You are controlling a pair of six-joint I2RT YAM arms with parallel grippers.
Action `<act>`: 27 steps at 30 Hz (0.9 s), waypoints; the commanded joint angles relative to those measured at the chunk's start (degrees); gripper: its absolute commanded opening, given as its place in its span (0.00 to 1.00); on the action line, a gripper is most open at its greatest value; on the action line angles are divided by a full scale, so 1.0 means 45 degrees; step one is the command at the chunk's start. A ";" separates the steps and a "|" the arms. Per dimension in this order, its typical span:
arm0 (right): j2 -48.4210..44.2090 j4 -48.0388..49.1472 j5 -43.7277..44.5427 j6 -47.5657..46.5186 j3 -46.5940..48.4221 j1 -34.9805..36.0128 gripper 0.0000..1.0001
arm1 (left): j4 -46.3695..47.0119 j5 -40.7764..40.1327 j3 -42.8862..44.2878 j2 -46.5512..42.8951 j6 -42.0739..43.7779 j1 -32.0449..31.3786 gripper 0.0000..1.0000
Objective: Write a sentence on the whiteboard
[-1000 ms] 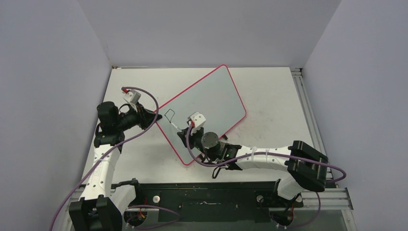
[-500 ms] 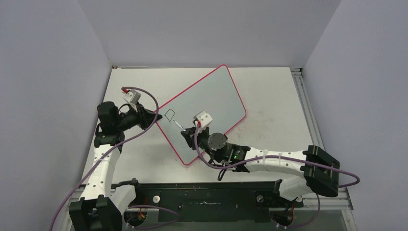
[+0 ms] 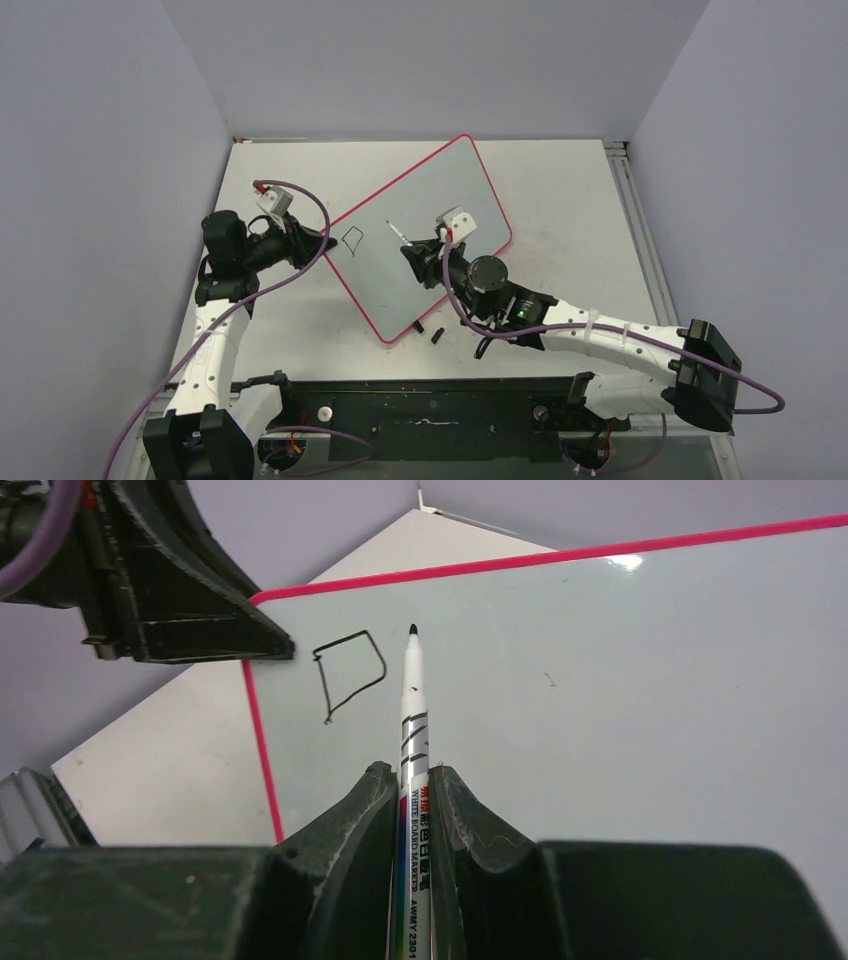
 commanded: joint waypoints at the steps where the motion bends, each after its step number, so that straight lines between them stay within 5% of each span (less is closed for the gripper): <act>1: 0.0240 0.0148 -0.0981 -0.0355 0.0194 -0.0546 0.05 | -0.0955 -0.0558 0.0045 0.0164 0.1828 -0.0253 0.00; 27: 0.3037 0.0945 -0.1471 -0.0676 0.1779 -0.0715 0.05 | -0.0957 -0.0509 0.0098 0.0161 0.1864 -0.0257 0.00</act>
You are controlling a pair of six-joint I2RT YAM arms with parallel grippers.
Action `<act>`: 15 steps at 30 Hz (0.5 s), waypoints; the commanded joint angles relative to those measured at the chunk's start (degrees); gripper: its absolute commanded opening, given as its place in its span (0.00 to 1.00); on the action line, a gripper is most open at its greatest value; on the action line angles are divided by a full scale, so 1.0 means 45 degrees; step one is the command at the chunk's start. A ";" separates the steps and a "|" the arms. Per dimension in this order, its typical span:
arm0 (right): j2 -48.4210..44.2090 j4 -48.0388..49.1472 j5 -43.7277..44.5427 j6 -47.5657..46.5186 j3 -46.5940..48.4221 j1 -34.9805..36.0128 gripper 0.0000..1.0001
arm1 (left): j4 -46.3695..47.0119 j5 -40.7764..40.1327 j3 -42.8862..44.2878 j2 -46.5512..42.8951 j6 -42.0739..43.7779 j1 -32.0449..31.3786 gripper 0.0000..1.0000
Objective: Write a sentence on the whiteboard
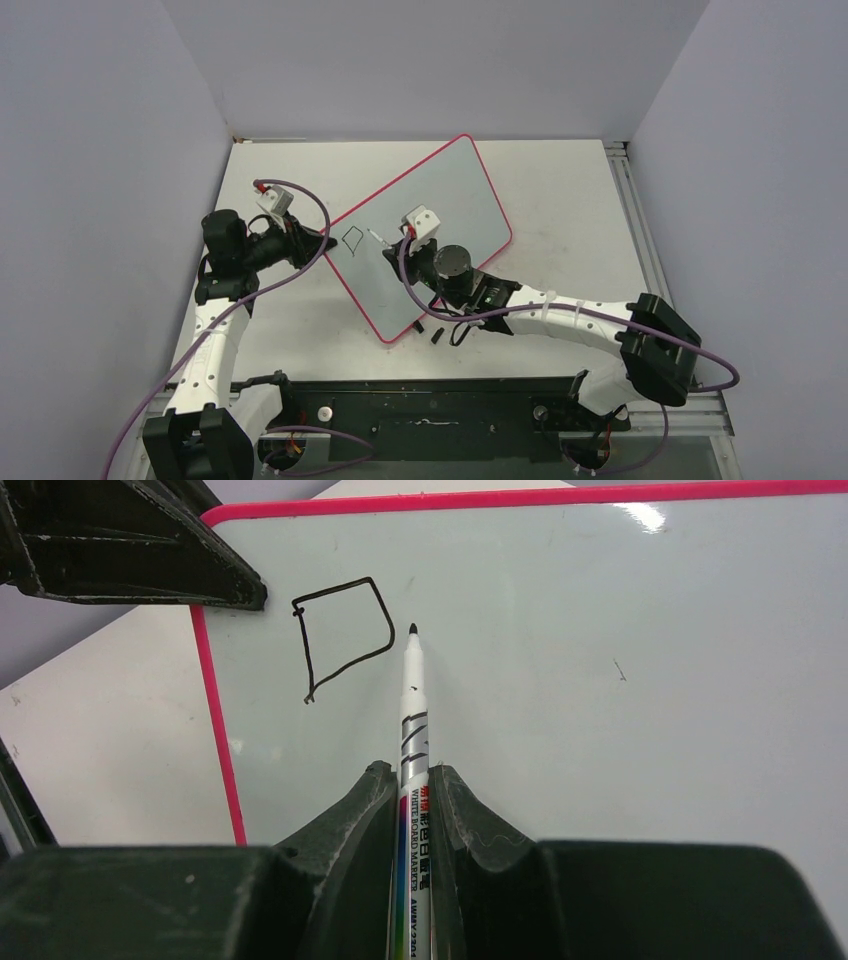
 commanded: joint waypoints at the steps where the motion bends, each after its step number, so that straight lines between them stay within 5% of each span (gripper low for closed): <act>1: 0.0158 0.0813 -0.0274 -0.0037 0.0618 -0.0044 0.05 | -0.0792 -0.0504 -0.0003 0.0074 0.1775 -0.0266 0.00; 15: 0.0731 0.0830 -0.0246 -0.0094 0.0966 -0.0050 0.05 | -0.0820 -0.0521 0.0045 0.0108 0.1825 -0.0272 0.00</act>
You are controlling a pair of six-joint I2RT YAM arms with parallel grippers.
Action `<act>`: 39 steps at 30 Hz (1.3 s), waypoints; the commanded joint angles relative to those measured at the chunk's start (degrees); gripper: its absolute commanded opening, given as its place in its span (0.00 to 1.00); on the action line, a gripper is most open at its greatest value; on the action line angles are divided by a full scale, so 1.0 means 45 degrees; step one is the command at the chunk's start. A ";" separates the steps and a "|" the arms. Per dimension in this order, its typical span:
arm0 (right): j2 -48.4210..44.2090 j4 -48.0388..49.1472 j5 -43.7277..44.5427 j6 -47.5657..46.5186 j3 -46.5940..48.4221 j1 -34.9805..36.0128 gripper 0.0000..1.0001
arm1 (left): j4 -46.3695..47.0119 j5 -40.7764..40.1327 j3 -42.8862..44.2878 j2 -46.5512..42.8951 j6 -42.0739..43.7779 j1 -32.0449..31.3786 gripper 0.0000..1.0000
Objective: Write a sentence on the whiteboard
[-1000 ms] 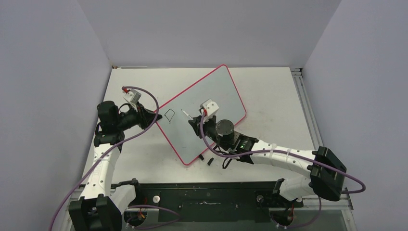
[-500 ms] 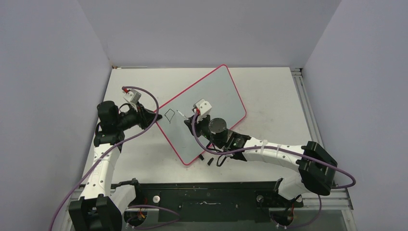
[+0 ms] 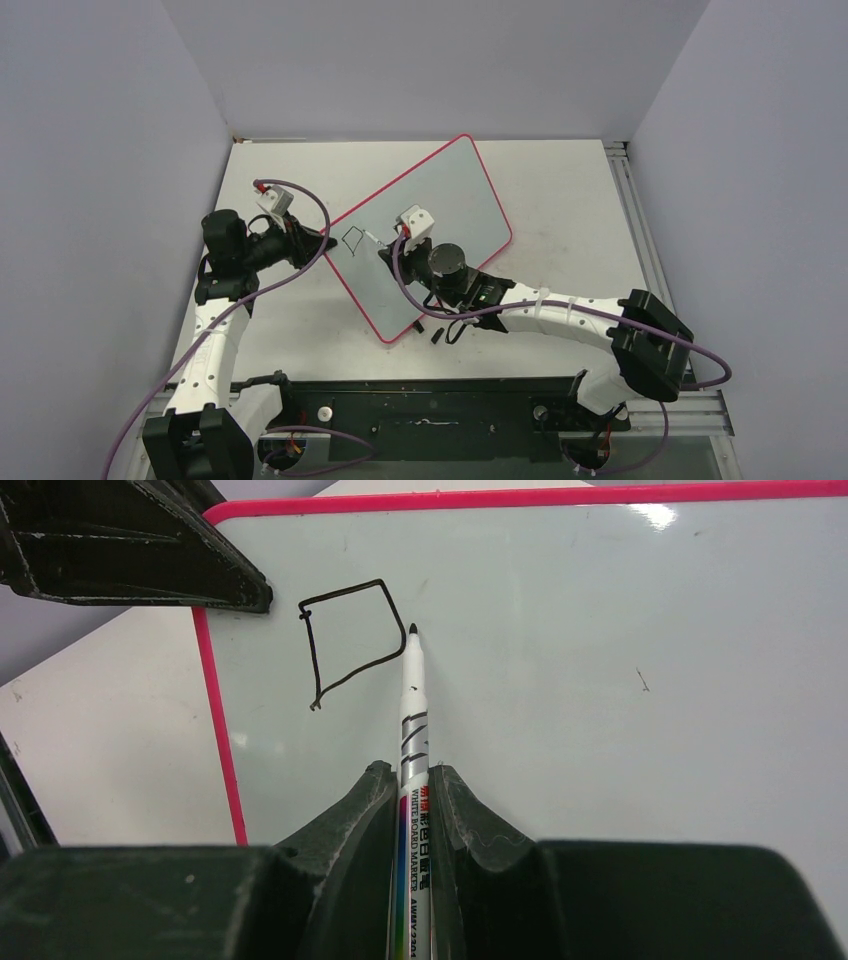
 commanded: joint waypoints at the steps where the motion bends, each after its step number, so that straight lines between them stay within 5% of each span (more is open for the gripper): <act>1: 0.0153 0.0736 -0.0020 -0.0089 0.0638 -0.0045 0.05 | -0.0829 -0.0524 0.0041 0.0108 0.1818 -0.0270 0.00; 39: 0.0234 0.0463 0.1034 0.0443 -0.0134 -0.0025 0.05 | -0.0876 -0.0641 0.0056 0.0088 0.1877 -0.0252 0.00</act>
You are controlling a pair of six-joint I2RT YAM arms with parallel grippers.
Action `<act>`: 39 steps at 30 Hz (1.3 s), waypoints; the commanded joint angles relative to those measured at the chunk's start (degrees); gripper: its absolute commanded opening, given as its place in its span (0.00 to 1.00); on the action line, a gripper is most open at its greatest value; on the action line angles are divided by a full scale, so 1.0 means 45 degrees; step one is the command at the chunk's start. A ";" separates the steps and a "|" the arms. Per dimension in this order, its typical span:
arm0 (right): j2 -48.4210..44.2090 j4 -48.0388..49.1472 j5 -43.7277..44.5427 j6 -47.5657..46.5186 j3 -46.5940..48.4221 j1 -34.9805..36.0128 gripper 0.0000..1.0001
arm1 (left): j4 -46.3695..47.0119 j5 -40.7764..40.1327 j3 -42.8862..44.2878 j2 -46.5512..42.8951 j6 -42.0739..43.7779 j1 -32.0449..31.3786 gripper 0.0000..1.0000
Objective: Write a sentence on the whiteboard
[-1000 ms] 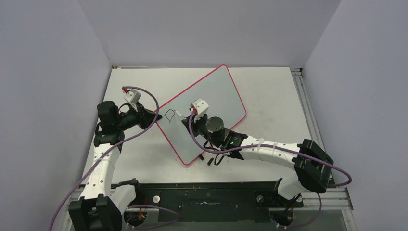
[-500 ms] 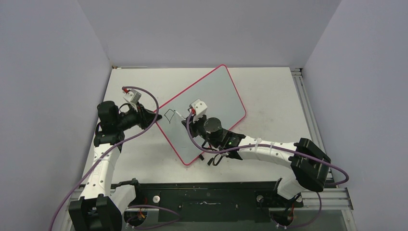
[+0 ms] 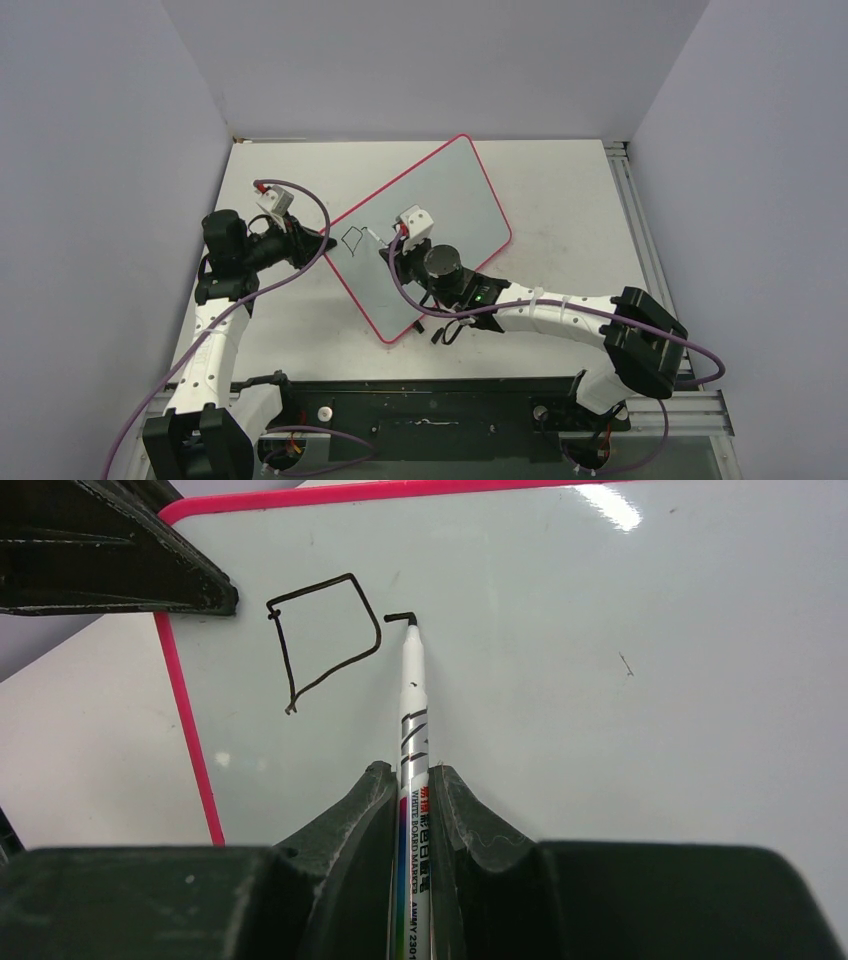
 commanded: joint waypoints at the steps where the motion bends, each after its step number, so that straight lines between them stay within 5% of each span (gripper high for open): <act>1: -0.0188 0.0420 0.0294 0.0257 -0.0382 -0.0022 0.05 | -0.0759 -0.0491 0.0058 0.0088 0.1807 -0.0236 0.00; 19: -0.0624 0.0491 0.0595 0.0574 -0.1302 0.0400 0.05 | -0.0799 -0.0550 0.0047 0.0088 0.1812 -0.0247 0.00; 39: 0.0392 0.0014 0.0929 0.0518 0.0265 0.0100 0.05 | -0.0826 -0.0608 0.0071 0.0127 0.1876 -0.0247 0.00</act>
